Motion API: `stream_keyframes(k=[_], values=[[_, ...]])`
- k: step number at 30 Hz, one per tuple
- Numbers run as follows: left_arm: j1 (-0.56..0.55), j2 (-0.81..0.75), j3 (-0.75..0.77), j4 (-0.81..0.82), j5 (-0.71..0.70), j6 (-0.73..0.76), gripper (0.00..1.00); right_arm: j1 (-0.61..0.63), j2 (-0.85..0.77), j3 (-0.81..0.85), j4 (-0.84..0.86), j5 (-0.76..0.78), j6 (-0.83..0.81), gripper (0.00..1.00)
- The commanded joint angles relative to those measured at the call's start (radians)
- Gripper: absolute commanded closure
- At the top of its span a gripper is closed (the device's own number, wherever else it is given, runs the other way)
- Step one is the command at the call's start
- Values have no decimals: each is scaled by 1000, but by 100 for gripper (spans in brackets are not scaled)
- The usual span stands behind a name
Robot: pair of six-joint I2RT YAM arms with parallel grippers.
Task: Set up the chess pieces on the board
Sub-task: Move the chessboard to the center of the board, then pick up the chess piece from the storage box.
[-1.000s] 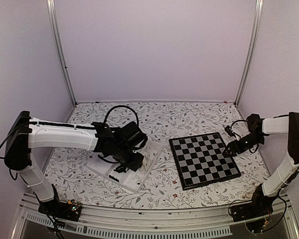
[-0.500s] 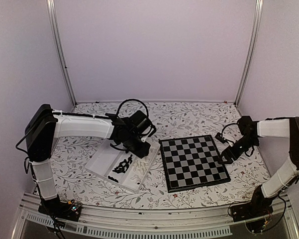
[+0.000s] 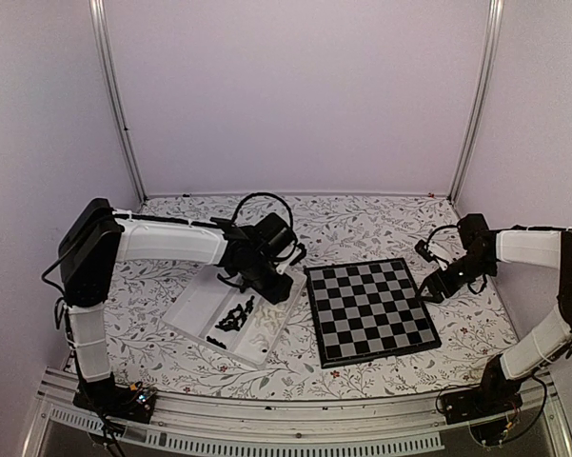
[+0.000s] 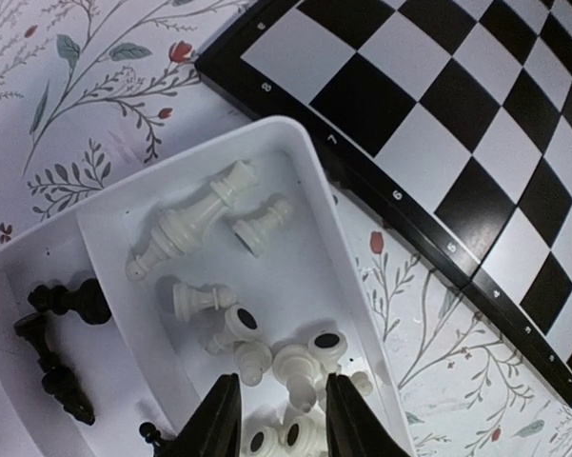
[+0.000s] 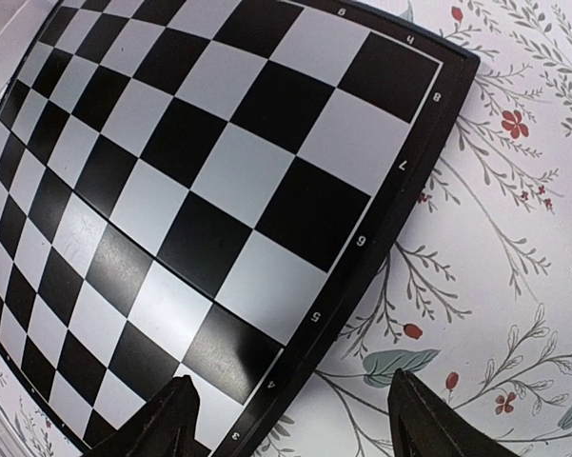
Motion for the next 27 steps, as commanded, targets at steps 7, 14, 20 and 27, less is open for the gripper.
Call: stream_keyframes(k=[7, 14, 20, 27], values=[[12, 54, 33, -23, 26, 23, 72, -2, -16, -17, 47, -12, 28, 29], [10, 49, 45, -26, 44, 19, 84, -2, -14, -17, 54, -14, 30, 29], [10, 45, 49, -43, 70, 17, 84, -2, -11, -17, 55, -16, 30, 29], [4, 66, 45, -55, 74, 16, 82, -3, -13, -20, 54, -20, 30, 29]])
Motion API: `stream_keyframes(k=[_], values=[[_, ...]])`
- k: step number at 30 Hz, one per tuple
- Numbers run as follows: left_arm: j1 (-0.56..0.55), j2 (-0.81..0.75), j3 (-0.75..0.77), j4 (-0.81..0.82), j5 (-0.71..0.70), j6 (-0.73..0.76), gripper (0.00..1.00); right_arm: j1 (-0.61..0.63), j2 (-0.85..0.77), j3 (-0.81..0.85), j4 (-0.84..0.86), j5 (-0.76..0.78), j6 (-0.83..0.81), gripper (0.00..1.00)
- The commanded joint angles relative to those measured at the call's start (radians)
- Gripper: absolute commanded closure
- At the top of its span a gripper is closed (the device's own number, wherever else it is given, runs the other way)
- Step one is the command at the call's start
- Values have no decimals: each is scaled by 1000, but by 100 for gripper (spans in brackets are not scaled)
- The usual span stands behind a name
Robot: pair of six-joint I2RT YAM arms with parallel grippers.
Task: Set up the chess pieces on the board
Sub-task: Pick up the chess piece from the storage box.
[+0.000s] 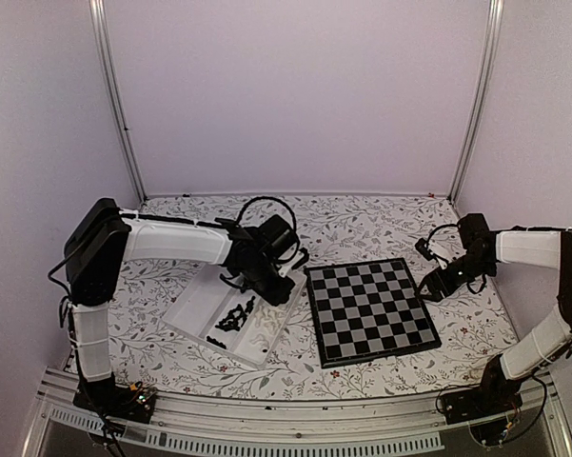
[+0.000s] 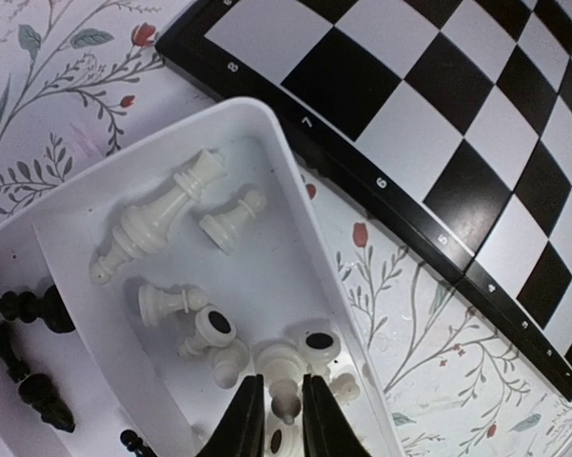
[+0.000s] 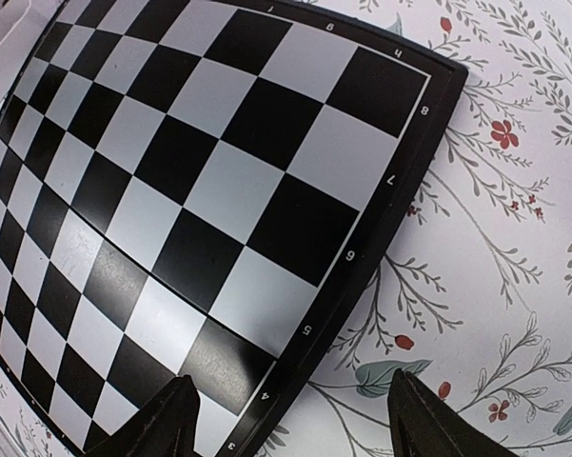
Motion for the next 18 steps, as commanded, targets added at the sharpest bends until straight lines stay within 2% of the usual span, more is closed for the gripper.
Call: stream_keyframes(k=[1, 5, 11, 13, 18], values=[[1, 29, 19, -25, 14, 2, 82, -2, -14, -14, 14, -18, 4, 29], [-4, 35, 31, -36, 10, 3, 81, -1, -14, -12, 13, -21, 5, 29], [-19, 9, 68, -77, -16, 8, 91, -2, -22, -11, 14, -21, 5, 29], [-30, -20, 86, -98, -65, 7, 92, -3, -27, -10, 14, -24, 6, 29], [-77, -81, 149, -145, -87, 0, 92, -7, -44, -5, 19, -25, 14, 29]])
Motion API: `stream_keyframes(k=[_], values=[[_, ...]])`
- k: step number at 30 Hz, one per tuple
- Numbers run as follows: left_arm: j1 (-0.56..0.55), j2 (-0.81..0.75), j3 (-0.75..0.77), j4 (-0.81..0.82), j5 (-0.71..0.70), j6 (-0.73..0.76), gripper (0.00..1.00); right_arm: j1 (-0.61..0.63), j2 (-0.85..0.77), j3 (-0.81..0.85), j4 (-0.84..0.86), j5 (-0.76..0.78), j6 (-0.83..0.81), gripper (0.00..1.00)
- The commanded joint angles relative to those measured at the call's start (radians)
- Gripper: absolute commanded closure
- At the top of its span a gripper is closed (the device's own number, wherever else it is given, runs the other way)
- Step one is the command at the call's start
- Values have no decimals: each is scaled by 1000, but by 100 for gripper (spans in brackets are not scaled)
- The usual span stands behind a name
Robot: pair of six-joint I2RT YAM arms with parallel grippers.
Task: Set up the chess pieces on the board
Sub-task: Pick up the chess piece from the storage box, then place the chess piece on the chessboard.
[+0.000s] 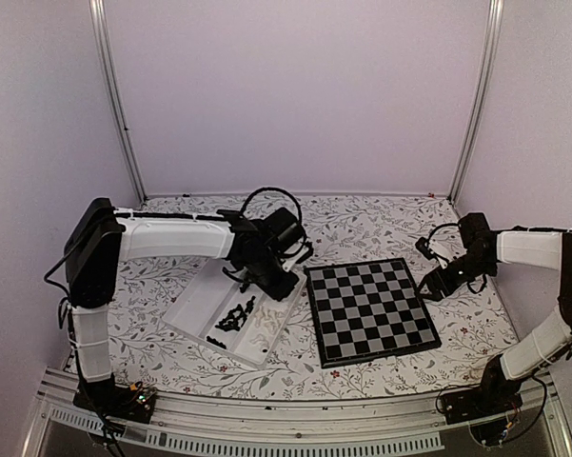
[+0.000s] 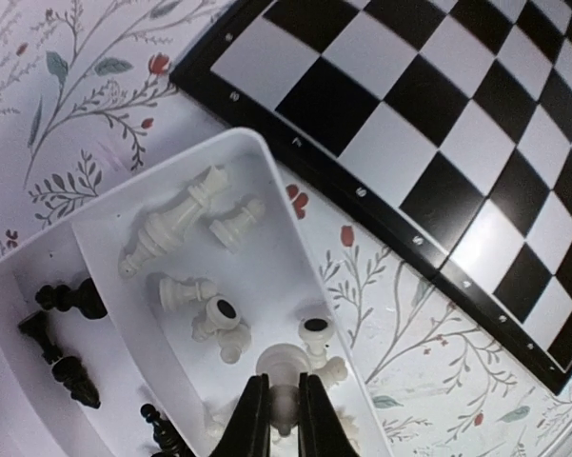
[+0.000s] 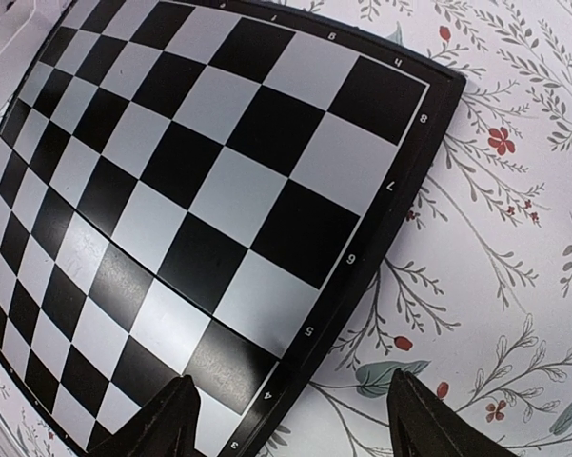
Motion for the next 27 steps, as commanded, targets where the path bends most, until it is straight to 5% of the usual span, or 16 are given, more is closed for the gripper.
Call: stream_keyframes(k=[1, 16, 27], values=[[-64, -92, 84, -50, -29, 2, 92, -9, -39, -1, 19, -17, 15, 29], [-328, 166, 408, -114, 23, 114, 93, -110, -68, -2, 54, 72, 62, 29], [-371, 295, 514, -157, 11, 114, 92, -112, -70, -5, 54, 68, 59, 28]])
